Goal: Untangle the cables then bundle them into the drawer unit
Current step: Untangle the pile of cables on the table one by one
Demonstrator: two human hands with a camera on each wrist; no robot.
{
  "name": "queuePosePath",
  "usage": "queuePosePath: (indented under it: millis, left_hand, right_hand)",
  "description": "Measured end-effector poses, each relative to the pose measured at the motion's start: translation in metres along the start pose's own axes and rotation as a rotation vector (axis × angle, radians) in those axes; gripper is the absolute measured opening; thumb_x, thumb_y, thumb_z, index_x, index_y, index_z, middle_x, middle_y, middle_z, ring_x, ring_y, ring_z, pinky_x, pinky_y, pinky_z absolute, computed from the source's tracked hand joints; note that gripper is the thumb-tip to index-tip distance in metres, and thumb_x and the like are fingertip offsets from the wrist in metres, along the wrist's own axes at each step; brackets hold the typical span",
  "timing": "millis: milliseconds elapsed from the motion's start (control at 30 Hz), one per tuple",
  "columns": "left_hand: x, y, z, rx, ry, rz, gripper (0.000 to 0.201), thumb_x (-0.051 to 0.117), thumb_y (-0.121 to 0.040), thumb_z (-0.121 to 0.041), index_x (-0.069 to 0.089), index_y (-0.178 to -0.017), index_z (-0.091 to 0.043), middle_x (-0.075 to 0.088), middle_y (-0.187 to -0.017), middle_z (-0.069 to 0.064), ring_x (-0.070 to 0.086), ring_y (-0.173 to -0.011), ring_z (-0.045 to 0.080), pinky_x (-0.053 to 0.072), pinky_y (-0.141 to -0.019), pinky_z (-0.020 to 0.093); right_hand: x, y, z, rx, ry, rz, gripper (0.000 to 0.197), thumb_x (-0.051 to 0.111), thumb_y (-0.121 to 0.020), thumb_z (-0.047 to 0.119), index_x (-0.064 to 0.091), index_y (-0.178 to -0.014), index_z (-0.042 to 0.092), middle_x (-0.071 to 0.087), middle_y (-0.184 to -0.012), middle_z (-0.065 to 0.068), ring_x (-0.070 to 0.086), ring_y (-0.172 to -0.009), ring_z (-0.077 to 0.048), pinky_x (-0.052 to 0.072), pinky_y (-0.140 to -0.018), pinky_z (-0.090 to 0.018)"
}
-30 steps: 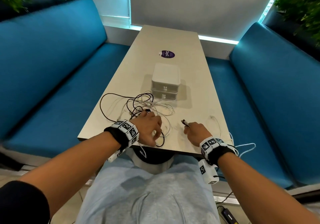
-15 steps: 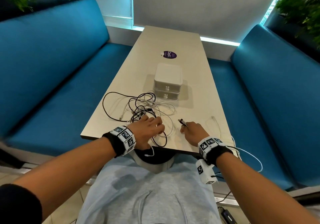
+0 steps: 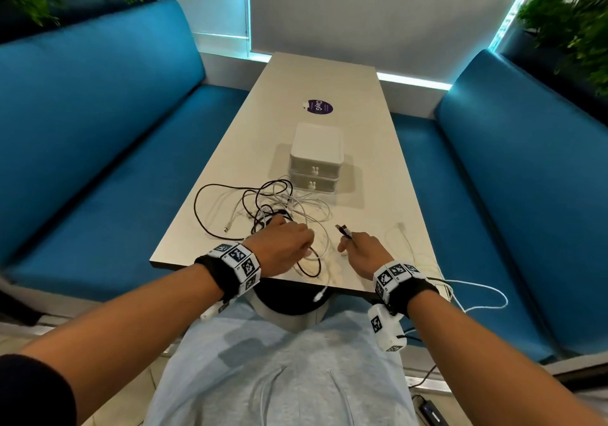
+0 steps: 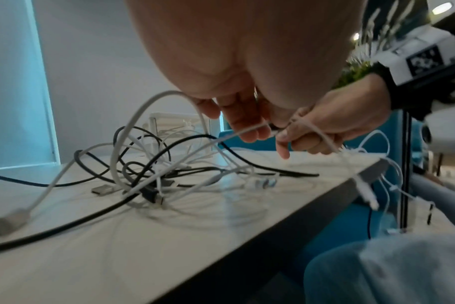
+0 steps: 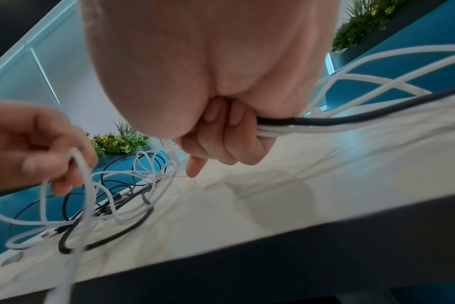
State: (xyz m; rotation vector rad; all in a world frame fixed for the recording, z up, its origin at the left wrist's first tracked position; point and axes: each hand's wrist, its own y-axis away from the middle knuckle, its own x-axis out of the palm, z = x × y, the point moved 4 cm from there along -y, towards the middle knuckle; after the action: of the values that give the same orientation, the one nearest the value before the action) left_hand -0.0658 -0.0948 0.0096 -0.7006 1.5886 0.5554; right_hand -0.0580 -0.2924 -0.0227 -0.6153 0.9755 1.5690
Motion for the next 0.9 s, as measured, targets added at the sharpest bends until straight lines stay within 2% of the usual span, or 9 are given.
queuePosePath:
  millis: [100, 167, 200, 267, 300, 367, 533, 733, 900]
  left_hand:
    - [-0.012, -0.013, -0.004, -0.142, 0.193, -0.050, 0.009, 0.040, -0.104, -0.023, 0.044, -0.111, -0.019, 0.059, -0.093, 0.003, 0.057, -0.082, 0.031, 0.042, -0.079, 0.040]
    - [-0.015, -0.018, -0.001, -0.182, 0.198, -0.077, 0.042, 0.039, -0.101, -0.015, 0.033, -0.141, -0.024, 0.065, -0.114, 0.012, 0.062, -0.082, 0.036, 0.050, -0.074, 0.042]
    - [-0.015, -0.021, 0.000, -0.205, 0.182, -0.067, 0.048, 0.038, -0.099, -0.014, 0.030, -0.145, -0.025, 0.062, -0.125, 0.011, 0.063, -0.086, 0.037, 0.050, -0.074, 0.041]
    - [-0.018, -0.026, 0.000, -0.234, 0.112, -0.088, 0.034, 0.037, -0.100, -0.020, 0.042, -0.133, -0.022, 0.058, -0.130, 0.005, 0.062, -0.096, 0.035, 0.047, -0.077, 0.039]
    - [-0.020, -0.029, 0.000, -0.231, 0.077, -0.118, 0.023, 0.036, -0.102, -0.029, 0.047, -0.121, -0.021, 0.059, -0.121, 0.003, 0.062, -0.097, 0.032, 0.045, -0.076, 0.039]
    - [-0.021, -0.031, -0.001, -0.226, 0.056, -0.144, 0.026, 0.032, -0.104, -0.043, 0.044, -0.103, -0.020, 0.063, -0.104, 0.002, 0.060, -0.089, 0.030, 0.042, -0.069, 0.037]
    - [-0.015, -0.039, 0.005, -0.271, 0.203, -0.202, 0.024, 0.025, -0.105, -0.041, 0.040, -0.106, -0.022, 0.060, -0.077, 0.003, 0.058, -0.072, 0.034, 0.047, -0.067, 0.043]
    - [-0.004, -0.048, -0.009, -0.149, 0.307, -0.256, 0.005, 0.037, -0.103, -0.031, 0.041, -0.103, -0.028, 0.071, -0.095, -0.012, 0.062, -0.079, 0.023, 0.049, -0.068, 0.038]
    - [0.014, -0.052, -0.017, -0.097, 0.283, -0.146, 0.010, 0.039, -0.103, -0.026, 0.047, -0.107, -0.021, 0.071, -0.101, -0.010, 0.064, -0.084, 0.026, 0.049, -0.071, 0.040]
  right_hand:
    - [-0.004, -0.002, -0.002, 0.017, -0.050, -0.039, 0.036, 0.035, -0.104, 0.026, 0.068, -0.095, 0.016, 0.066, -0.108, -0.013, 0.061, -0.099, -0.032, 0.036, -0.074, -0.027]
    - [-0.009, -0.004, -0.004, 0.049, -0.084, -0.084, 0.036, 0.036, -0.104, 0.026, 0.068, -0.097, 0.013, 0.067, -0.109, -0.014, 0.060, -0.102, -0.034, 0.037, -0.076, -0.028]
    - [-0.011, -0.004, -0.005, 0.069, -0.109, -0.103, 0.037, 0.036, -0.103, 0.026, 0.069, -0.098, 0.012, 0.067, -0.110, -0.014, 0.060, -0.103, -0.034, 0.039, -0.077, -0.028]
    - [-0.014, -0.005, -0.007, 0.102, -0.161, -0.133, 0.040, 0.036, -0.103, 0.027, 0.072, -0.099, 0.009, 0.067, -0.110, -0.014, 0.060, -0.104, -0.034, 0.042, -0.082, -0.030]
    - [-0.015, -0.005, -0.008, 0.110, -0.180, -0.144, 0.042, 0.036, -0.104, 0.027, 0.072, -0.098, 0.008, 0.068, -0.108, -0.013, 0.060, -0.104, -0.034, 0.043, -0.083, -0.031]
    - [-0.017, -0.006, -0.010, 0.120, -0.213, -0.150, 0.043, 0.036, -0.104, 0.028, 0.073, -0.096, 0.006, 0.067, -0.101, -0.011, 0.060, -0.100, -0.032, 0.043, -0.084, -0.032]
    - [-0.015, -0.011, -0.017, 0.152, -0.302, -0.133, 0.042, 0.035, -0.104, 0.029, 0.069, -0.085, 0.011, 0.060, -0.086, -0.006, 0.055, -0.084, -0.028, 0.042, -0.078, -0.031]
    - [-0.020, -0.011, -0.014, 0.182, -0.382, -0.171, 0.040, 0.038, -0.102, 0.029, 0.070, -0.087, 0.011, 0.063, -0.092, -0.008, 0.058, -0.094, -0.030, 0.043, -0.087, -0.034]
    - [-0.021, -0.019, -0.016, 0.241, -0.568, -0.188, 0.042, 0.042, -0.098, 0.035, 0.068, -0.068, 0.021, 0.048, -0.061, 0.006, 0.044, -0.059, -0.016, 0.034, -0.058, -0.029]
